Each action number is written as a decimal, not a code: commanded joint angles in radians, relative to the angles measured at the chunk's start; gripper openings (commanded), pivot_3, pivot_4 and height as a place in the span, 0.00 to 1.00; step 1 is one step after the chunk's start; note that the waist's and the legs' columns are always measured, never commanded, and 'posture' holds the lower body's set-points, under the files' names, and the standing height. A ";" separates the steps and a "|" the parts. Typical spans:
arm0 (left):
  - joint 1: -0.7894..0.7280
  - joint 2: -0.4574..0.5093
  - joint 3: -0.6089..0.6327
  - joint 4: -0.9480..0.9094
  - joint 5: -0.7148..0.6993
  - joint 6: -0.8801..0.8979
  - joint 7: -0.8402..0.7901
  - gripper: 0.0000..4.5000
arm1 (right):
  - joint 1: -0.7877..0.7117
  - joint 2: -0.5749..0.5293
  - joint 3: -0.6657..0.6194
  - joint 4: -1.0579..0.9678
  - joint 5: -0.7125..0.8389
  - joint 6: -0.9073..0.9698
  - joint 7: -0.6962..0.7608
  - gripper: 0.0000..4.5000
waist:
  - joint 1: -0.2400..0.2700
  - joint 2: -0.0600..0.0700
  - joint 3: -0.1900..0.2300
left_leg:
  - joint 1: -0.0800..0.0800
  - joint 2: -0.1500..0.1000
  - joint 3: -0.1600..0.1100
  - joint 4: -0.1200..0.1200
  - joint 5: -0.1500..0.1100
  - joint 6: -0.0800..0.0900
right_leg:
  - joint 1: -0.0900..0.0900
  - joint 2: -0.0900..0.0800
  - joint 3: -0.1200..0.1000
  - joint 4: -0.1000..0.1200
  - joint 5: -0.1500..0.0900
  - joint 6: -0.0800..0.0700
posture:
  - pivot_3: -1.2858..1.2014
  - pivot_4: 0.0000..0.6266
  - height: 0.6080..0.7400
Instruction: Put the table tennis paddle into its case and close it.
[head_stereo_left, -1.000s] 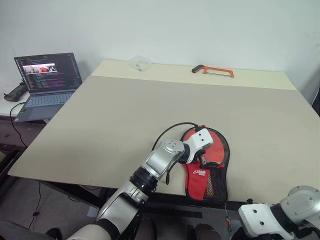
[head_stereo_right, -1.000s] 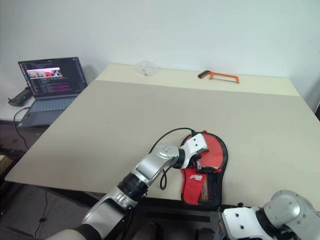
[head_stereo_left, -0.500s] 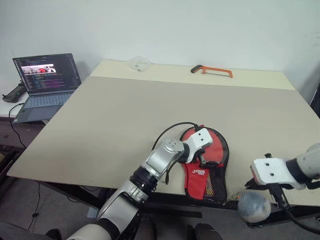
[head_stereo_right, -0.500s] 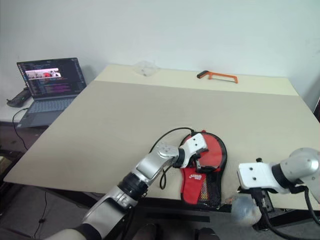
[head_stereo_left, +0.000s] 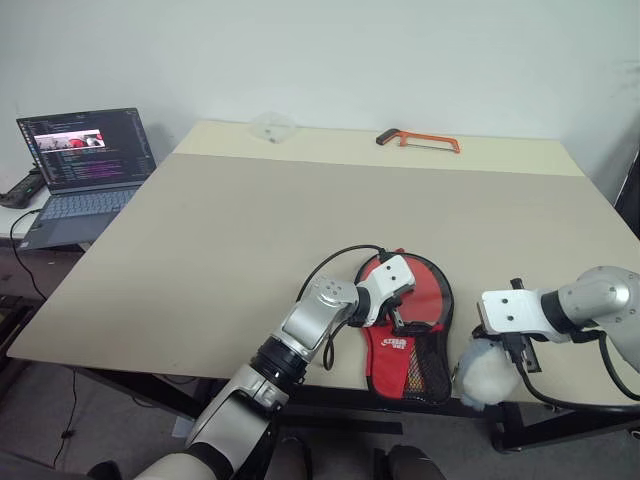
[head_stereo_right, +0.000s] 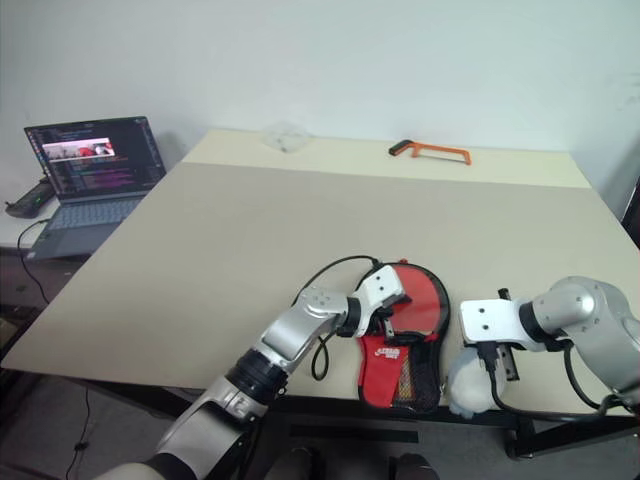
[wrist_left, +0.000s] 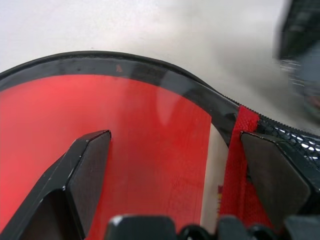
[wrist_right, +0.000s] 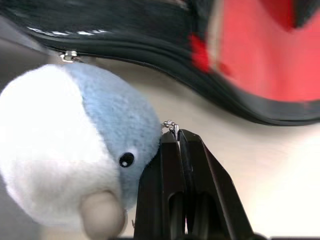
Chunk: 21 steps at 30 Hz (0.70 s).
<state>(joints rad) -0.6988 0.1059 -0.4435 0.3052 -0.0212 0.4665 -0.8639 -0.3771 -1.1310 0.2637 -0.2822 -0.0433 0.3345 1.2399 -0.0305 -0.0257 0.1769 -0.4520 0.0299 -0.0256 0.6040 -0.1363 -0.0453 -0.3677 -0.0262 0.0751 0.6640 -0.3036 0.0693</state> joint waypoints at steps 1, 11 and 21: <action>0.020 0.009 0.002 0.004 0.003 0.014 0.002 1.00 | -0.031 0.011 0.001 0.041 -0.059 -0.027 -0.027 0.21 | 0.000 0.000 0.000 | 0.000 0.000 0.000 0.000 0.000 0.000 | 0.000 0.000 0.000 0.000 0.001 0.000 | 0.52 0.24 1.00; 0.030 0.071 0.041 -0.076 -0.055 0.022 -0.071 1.00 | 0.038 -0.027 -0.123 -0.035 0.090 0.056 0.072 0.98 | -0.002 0.001 0.000 | 0.000 0.001 -0.001 -0.002 0.000 0.000 | 0.001 0.002 -0.001 0.001 0.003 0.003 | 0.52 0.24 1.00; -0.028 0.465 0.305 -0.060 -0.205 -0.077 -0.331 1.00 | -0.052 -0.001 -0.468 0.095 0.314 0.158 -0.005 1.00 | -0.001 0.004 0.005 | 0.000 0.002 -0.001 -0.003 0.000 0.000 | -0.002 0.002 -0.001 0.004 0.004 -0.002 | 0.52 0.24 1.00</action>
<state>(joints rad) -0.7128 0.5281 -0.1899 0.2552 -0.1948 0.4168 -1.1471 -0.4259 -1.1165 -0.1046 -0.1622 0.1981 0.4426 1.2353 -0.0317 -0.0221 0.1816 -0.4523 0.0316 -0.0258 0.5999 -0.1360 -0.0455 -0.3691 -0.0246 0.0744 0.6669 -0.2997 0.0677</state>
